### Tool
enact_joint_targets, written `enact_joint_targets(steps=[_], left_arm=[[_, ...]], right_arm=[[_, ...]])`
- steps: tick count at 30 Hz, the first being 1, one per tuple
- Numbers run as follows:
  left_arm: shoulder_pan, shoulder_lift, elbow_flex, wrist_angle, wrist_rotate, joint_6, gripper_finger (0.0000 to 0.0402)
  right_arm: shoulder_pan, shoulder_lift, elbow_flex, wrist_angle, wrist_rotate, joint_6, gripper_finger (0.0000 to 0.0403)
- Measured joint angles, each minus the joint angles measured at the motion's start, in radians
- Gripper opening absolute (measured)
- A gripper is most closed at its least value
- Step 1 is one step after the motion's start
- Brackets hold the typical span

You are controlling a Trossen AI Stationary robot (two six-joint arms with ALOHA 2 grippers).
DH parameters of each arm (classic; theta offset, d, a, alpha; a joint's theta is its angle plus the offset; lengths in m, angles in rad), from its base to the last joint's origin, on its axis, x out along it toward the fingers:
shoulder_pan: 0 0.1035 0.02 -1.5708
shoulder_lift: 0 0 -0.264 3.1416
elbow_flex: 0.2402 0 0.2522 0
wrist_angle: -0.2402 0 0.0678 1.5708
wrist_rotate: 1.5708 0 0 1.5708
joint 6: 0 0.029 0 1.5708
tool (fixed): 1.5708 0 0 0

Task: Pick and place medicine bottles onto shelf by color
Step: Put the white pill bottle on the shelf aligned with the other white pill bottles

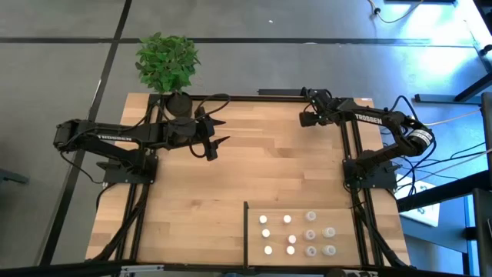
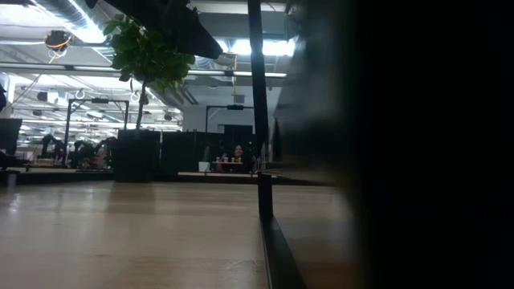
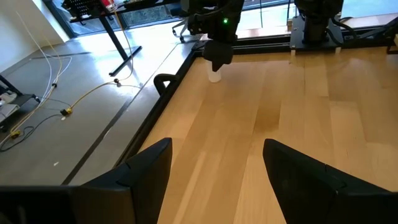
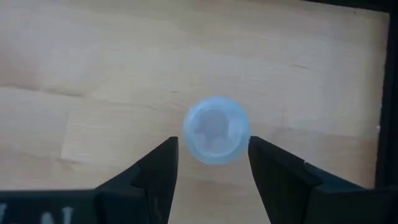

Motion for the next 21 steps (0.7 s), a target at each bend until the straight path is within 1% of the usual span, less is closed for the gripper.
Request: enact_joint_targets(steps=[8,11,15,17,21], left_arm=[[0.000,0.000,0.000,0.000,0.000,0.000,0.0247],[0.000,0.000,0.000,0.000,0.000,0.000,0.0247],[0.000,0.000,0.000,0.000,0.000,0.000,0.0247],[0.000,0.000,0.000,0.000,0.000,0.000,0.0247],[0.000,0.000,0.000,0.000,0.000,0.000,0.0247]], right_arm=[[0.000,0.000,0.001,0.092,0.000,-0.017,0.0196],[0.000,0.000,0.001,0.090,0.007,-0.019,0.0196],[0.000,0.000,0.001,0.088,0.055,-0.028,0.0196],[0.000,0.000,0.001,0.090,0.075,-0.059,0.0196],[0.000,0.000,0.001,0.091,0.058,-0.099,0.0196]])
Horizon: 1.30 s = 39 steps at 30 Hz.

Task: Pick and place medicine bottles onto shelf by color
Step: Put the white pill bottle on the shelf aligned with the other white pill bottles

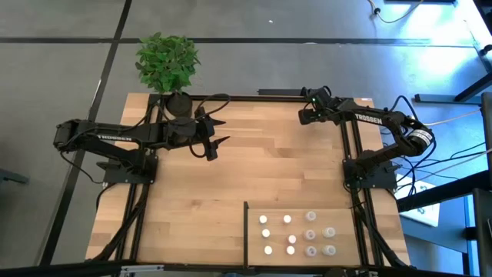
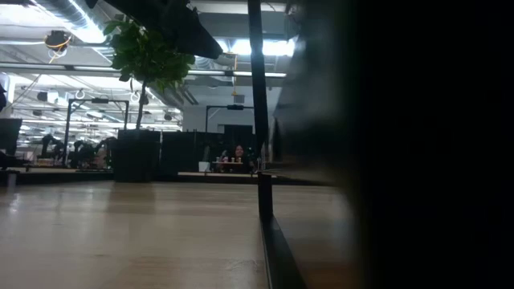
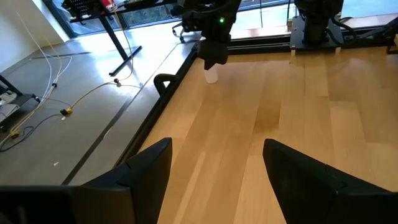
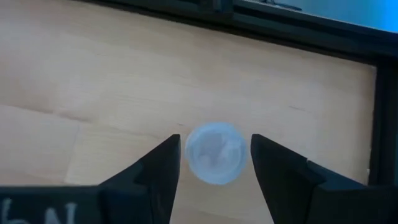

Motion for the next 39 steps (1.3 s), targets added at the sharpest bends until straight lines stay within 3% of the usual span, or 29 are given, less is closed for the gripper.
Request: enact_joint_targets(steps=[8,17,30,39], left_arm=[[0.000,0.000,0.000,0.000,0.000,0.000,0.0247],[0.000,0.000,0.000,0.000,0.000,0.000,0.0247],[-0.001,0.000,0.000,0.000,0.000,0.000,0.0247],[-0.001,0.000,0.000,0.000,0.000,0.000,0.0247]], right_arm=[[0.000,0.000,0.000,-0.006,-0.007,-0.017,0.0193],[0.000,0.000,0.000,-0.017,-0.006,-0.024,0.0144],[0.008,-0.004,0.000,-0.021,-0.004,-0.093,0.0144],[0.090,-0.134,-0.002,-0.059,-0.005,-0.104,0.0144]])
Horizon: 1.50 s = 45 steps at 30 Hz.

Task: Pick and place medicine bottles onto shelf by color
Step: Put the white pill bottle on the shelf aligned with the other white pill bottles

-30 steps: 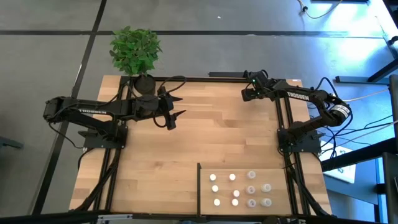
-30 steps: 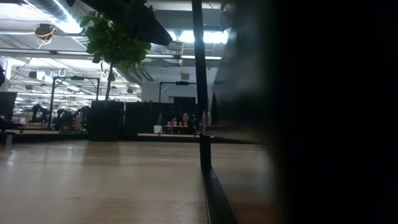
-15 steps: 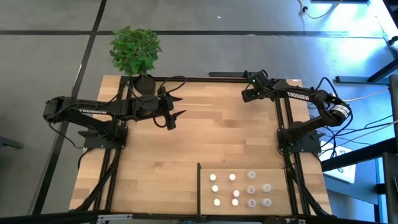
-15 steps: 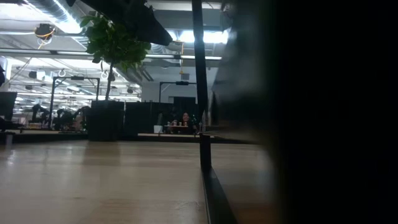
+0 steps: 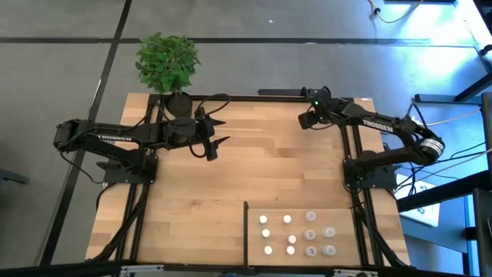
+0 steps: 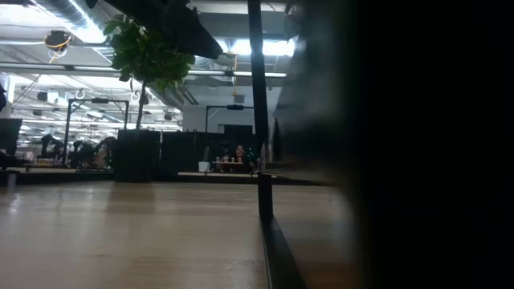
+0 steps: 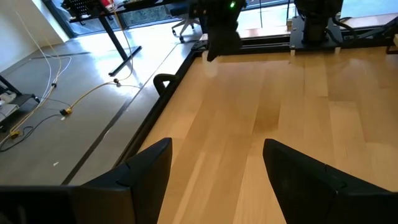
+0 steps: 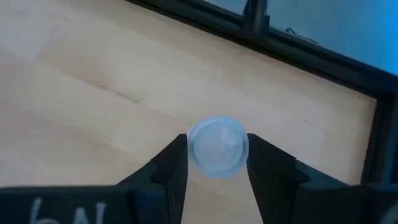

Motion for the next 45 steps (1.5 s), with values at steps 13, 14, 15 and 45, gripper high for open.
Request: enact_joint_targets(steps=[13,14,15,45], left_arm=[[-0.001,0.000,0.000,0.000,0.019,-0.001,0.0247],[-0.002,0.000,0.000,0.000,0.036,0.000,0.0247],[-0.002,0.000,0.000,0.000,0.055,-0.001,0.0247],[-0.346,0.000,0.000,0.001,0.161,-0.071,0.0247]], right_arm=[[0.318,-0.191,0.116,-0.367,0.151,0.082,0.0145],[0.347,-0.190,0.138,-0.405,0.156,0.091,0.0146],[0.374,-0.190,0.158,-0.438,0.156,0.105,0.0146],[1.341,-0.260,0.264,-0.719,0.050,0.802,0.0147]])
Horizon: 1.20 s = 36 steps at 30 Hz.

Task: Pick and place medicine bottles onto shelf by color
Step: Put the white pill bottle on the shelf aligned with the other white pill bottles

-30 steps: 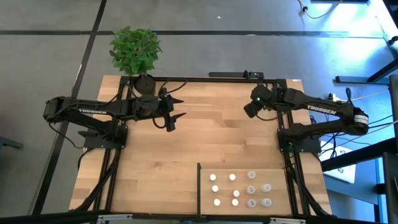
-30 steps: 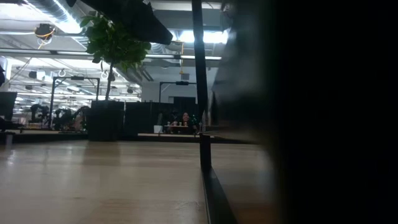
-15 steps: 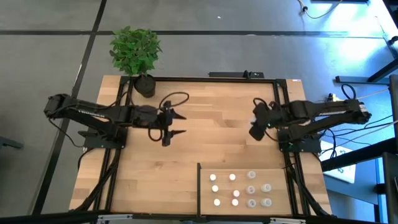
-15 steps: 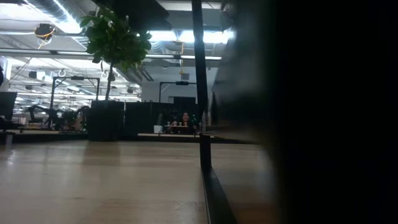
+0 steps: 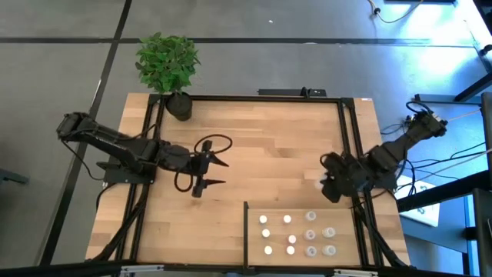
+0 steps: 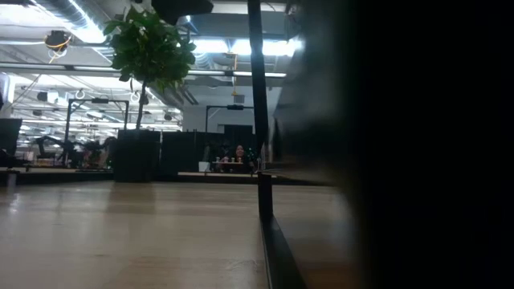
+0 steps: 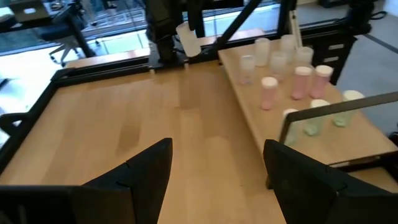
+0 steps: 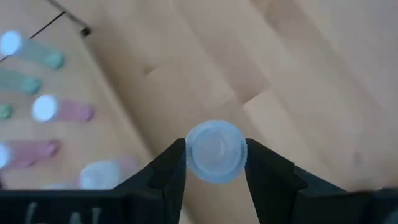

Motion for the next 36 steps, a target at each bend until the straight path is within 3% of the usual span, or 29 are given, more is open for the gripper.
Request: enact_joint_targets(steps=[9,16,19,36], left_arm=[[-0.045,0.000,0.000,0.000,-0.003,0.000,0.0247],[-0.079,0.016,0.000,0.010,0.022,0.001,0.0247],[-0.097,0.021,0.000,0.010,0.059,0.009,0.0247],[-0.119,0.037,0.000,0.051,0.054,0.022,0.0247]], right_arm=[[0.250,0.050,0.000,-0.005,-0.007,0.244,0.0147],[0.375,0.156,-0.001,-0.046,-0.005,0.429,0.0147],[0.410,0.199,-0.001,-0.026,-0.008,0.445,0.0147],[0.490,0.331,-0.001,0.093,-0.006,0.458,0.0147]])
